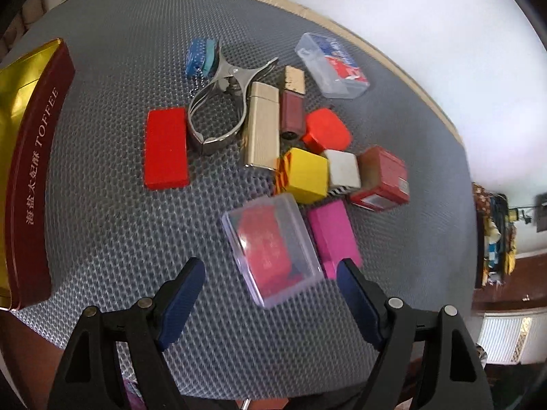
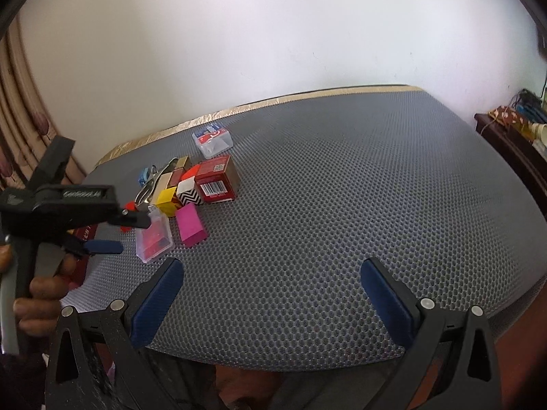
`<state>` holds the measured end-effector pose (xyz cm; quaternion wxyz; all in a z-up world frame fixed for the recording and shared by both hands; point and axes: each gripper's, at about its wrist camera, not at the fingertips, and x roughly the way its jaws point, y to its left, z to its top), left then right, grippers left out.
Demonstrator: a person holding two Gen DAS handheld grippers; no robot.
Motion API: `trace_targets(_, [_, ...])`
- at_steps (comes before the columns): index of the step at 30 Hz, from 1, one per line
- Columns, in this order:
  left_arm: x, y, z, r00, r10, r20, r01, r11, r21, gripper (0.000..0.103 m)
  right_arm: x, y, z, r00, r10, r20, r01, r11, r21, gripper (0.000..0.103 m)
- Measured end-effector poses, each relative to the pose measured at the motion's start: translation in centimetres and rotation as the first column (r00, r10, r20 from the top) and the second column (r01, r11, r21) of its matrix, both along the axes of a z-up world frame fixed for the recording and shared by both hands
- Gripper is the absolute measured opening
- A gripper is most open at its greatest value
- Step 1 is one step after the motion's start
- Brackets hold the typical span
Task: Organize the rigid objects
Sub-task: 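Move both grippers toward the cluster of small objects, then grasp the clear plastic box with the left gripper while the right gripper grasps the pink block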
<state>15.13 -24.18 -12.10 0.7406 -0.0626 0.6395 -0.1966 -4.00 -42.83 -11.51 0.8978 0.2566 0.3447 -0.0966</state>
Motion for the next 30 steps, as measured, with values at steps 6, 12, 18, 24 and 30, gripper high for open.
trace_targets(6, [1.3, -0.5, -1.7, 0.999, 0.03, -0.027, -0.028, 0.998, 0.057, 0.083, 0.5, -0.4, -1.1, 0.999, 0.016, -0.028, -0.015, 0.999, 0.032, 0.103])
trace_targets(12, [1.1, -0.1, -1.8, 0.999, 0.041, 0.022, -0.043, 0.994, 0.098, 0.076, 1.2, -0.8, -2.1, 0.998, 0.023, -0.059, -0.019, 0.998, 0.059, 0.103])
trace_targets(18, [-0.8, 0.3, -1.5, 0.994, -0.009, 0.111, -0.006, 0.99, 0.14, 0.053, 1.5, -0.6, -2.5, 0.997, 0.035, -0.068, -0.031, 0.998, 0.06, 0.103])
trace_targets(24, [-3.2, 2.4, -1.4, 0.985, -0.044, 0.168, 0.023, 0.992, 0.124, 0.053, 4.0, 0.5, -1.2, 0.989, 0.136, -0.056, -0.136, 0.991, 0.005, 0.103])
trace_targets(30, [-5.4, 6.4, 0.6, 0.982, -0.019, 0.189, 0.004, 0.997, 0.08, 0.053, 9.8, 3.5, 0.1, 0.951, 0.305, -0.055, -0.309, 0.947, -0.087, 0.1])
